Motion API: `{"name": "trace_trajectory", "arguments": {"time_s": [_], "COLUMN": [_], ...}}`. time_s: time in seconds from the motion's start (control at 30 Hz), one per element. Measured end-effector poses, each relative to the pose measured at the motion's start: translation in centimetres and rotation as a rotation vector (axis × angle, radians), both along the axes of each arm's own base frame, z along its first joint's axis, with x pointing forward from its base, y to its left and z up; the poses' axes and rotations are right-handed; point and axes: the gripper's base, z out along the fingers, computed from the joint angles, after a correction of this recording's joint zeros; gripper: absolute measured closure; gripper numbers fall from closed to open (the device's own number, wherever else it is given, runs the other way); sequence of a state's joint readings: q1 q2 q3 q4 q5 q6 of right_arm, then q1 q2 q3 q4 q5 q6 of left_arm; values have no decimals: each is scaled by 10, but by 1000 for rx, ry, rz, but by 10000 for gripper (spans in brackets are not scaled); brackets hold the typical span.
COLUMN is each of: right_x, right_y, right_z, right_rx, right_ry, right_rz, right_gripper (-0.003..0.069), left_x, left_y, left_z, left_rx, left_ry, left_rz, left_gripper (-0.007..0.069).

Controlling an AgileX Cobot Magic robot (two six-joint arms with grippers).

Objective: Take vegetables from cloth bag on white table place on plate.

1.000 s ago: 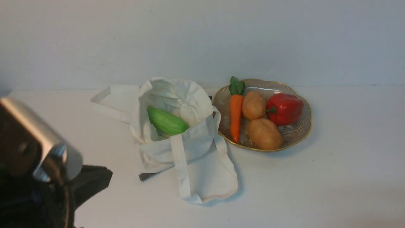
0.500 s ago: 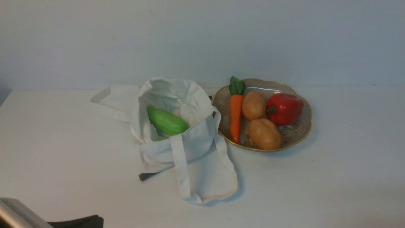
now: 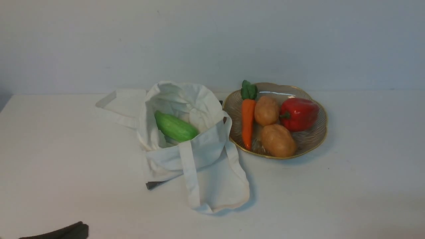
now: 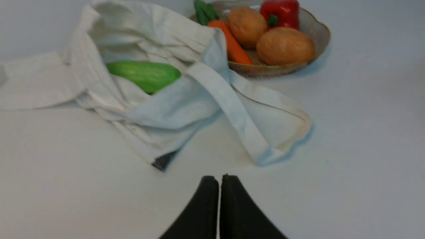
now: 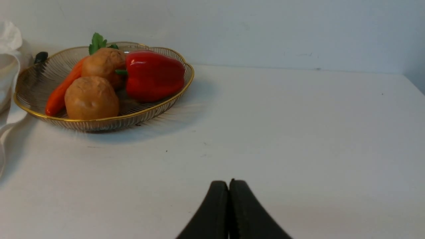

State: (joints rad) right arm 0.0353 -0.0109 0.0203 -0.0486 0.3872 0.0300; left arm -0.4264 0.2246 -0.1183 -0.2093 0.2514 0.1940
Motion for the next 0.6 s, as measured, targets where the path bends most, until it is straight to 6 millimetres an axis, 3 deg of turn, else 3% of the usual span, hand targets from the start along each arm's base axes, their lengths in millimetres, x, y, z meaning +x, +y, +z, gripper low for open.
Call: {"name": "trace_trajectory", "arguments": {"time_s": [0.33, 0.6], "right_x": [0, 0], "right_y": [0, 0], "right_z": [0, 0], "right_rx": [0, 0], "right_ry": [0, 0], "right_rz": [0, 0], "right_gripper": [673, 673], "left_x": [-7, -10], "left_y": [28, 34], "left_z": [-30, -40], "left_rx": [11, 43], "left_ry": [-78, -36], "left_rz": [357, 452], "left_gripper": [629, 629]}}
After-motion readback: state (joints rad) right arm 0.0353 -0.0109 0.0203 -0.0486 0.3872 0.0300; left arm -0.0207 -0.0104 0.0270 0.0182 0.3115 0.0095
